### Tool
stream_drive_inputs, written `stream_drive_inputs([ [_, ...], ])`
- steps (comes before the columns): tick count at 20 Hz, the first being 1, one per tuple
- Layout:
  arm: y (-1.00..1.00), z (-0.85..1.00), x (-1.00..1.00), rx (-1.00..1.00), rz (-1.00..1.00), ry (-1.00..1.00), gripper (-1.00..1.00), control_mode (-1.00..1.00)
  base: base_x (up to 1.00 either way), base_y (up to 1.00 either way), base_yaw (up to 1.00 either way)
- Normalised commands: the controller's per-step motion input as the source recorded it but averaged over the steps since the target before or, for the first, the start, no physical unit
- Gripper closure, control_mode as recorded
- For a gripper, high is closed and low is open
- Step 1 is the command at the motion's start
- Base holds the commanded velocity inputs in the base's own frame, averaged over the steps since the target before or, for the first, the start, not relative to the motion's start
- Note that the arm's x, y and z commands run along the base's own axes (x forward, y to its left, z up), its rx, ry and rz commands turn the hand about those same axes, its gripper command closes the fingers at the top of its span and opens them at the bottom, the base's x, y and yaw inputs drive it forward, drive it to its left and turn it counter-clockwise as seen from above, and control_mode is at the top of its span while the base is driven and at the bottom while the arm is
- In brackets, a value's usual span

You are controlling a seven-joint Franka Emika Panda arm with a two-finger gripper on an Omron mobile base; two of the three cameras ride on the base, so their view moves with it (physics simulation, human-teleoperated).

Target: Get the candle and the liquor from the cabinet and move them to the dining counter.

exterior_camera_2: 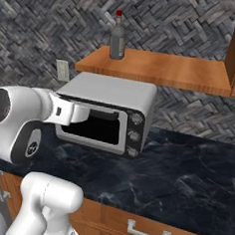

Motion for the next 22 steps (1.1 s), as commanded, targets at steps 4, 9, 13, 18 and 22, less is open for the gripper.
stream_drive_inputs([
  [4, 0.07, 0.5, 0.02, 0.0, -0.01, -0.14, -1.0, -1.0, 0.0, 0.0, 0.0],
  [9, 0.05, 0.54, 0.0, 0.0, 0.0, -0.07, -1.0, -1.0, 0.0, 0.0, 0.0],
  [13, 0.04, 0.61, 0.04, 0.11, 0.0, 0.07, -1.0, -1.0, 0.0, 0.0, 0.0],
  [18, 0.05, 0.52, 0.11, 0.09, 0.0, 0.15, -1.0, -1.0, 0.0, 0.0, 0.0],
  [22, 0.0, 0.34, 0.21, 0.0, 0.0, 0.03, -1.0, -1.0, 0.0, 0.0, 0.0],
])
